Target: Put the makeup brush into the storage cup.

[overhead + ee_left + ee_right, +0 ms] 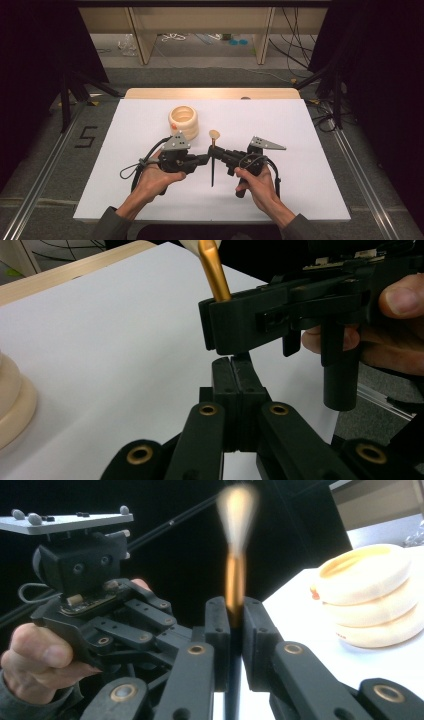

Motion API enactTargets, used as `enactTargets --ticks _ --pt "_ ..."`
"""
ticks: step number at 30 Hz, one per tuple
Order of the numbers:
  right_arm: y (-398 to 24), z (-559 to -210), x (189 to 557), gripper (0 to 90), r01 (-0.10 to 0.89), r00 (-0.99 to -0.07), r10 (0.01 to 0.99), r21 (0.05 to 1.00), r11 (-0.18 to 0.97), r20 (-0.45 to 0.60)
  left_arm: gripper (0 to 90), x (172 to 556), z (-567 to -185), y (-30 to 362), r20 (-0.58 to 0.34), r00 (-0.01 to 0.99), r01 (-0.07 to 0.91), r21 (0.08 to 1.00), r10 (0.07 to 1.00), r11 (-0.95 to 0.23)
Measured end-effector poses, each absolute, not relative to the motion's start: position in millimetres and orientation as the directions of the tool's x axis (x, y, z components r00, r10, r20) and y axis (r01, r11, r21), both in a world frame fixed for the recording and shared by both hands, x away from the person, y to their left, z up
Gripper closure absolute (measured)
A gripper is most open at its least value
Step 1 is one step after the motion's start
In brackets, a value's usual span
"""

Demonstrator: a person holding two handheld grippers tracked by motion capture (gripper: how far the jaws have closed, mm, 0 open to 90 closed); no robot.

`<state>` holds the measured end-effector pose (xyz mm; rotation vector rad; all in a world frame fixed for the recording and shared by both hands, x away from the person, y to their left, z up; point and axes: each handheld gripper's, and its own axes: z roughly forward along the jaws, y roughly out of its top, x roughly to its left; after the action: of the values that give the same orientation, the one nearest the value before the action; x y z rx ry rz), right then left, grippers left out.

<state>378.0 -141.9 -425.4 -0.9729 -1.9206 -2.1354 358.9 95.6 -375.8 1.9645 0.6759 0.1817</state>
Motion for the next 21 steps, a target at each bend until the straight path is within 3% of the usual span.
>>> enactTargets --ticks 10,21 --pt "-144 -418 376 83.9 0.423 -0.816 0.355 0.890 -0.171 0.456 89.8 354 -374 93 -0.153 0.847 0.367 0.861 0.509 -0.353" --pt "-149 -414 376 83.9 0.406 -0.819 0.370 0.898 -0.167 0.439 76.7 351 -374 96 -0.146 0.854 0.364 0.853 0.499 -0.373"
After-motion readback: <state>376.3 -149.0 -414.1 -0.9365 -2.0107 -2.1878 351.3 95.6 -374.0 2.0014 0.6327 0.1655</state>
